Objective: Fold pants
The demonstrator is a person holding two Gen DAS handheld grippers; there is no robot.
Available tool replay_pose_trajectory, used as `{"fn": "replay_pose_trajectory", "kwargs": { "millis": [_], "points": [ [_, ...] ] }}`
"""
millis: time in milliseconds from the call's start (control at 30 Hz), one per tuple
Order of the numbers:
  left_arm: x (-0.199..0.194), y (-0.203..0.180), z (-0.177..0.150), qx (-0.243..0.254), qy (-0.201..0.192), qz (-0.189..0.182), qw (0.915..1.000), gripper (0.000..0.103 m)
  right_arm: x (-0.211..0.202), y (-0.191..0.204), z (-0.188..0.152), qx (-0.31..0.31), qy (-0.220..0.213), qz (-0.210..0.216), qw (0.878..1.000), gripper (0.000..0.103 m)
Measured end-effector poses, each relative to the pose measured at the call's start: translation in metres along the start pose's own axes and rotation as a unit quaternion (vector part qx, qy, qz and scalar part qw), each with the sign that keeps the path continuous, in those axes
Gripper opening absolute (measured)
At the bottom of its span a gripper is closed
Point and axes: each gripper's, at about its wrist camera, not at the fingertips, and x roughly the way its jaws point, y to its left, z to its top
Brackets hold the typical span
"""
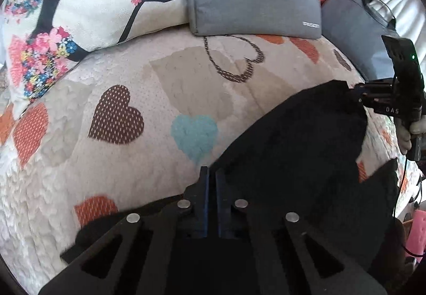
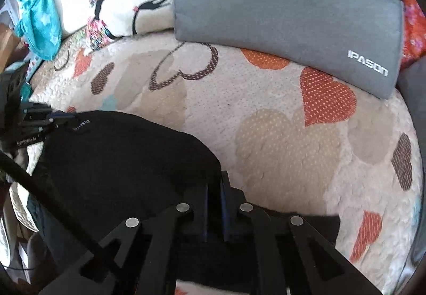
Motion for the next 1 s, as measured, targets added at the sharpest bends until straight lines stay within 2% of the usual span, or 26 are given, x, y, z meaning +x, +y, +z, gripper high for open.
{"fn": "replay_pose_trajectory", "kwargs": {
  "millis": [133,233,467,600,800,933,1000],
  "points": [
    [-0.021,-0.015,-0.017,-0.015,-0.011,-0.005,0.9998,0.003,-0.023,0.015,-0.022,0.001,0.001,0.000,1.000,0.008],
    [-0.043,-0.024,-0.041,-0.031,-0.019,-0.014,0.9992,0.003,-0.039,0.029,-0.046,0.004,0.009,0.000,1.000,0.008],
    [-0.096,-0.055,-0.111,-0.054,-0.034,-0.013,0.9979,0.003,-0.067,0.064,-0.120,0.015,0.037,0.021,0.999,0.008],
    [-0.117,-0.070,-0.153,-0.087,-0.037,-0.029,0.9951,0.003,-0.073,0.082,-0.162,0.024,0.060,0.027,0.998,0.008],
    [-0.120,-0.087,-0.213,-0.142,-0.013,-0.035,0.9892,0.004,-0.078,0.098,-0.210,0.045,0.088,0.039,0.994,0.008],
    [-0.111,-0.088,-0.241,-0.173,0.022,-0.035,0.9840,0.005,-0.070,0.102,-0.228,0.047,0.112,0.025,0.992,0.010],
    [-0.117,-0.087,-0.251,-0.179,0.020,-0.040,0.9828,0.005,-0.067,0.101,-0.233,0.054,0.124,0.017,0.991,0.014]
  ]
}}
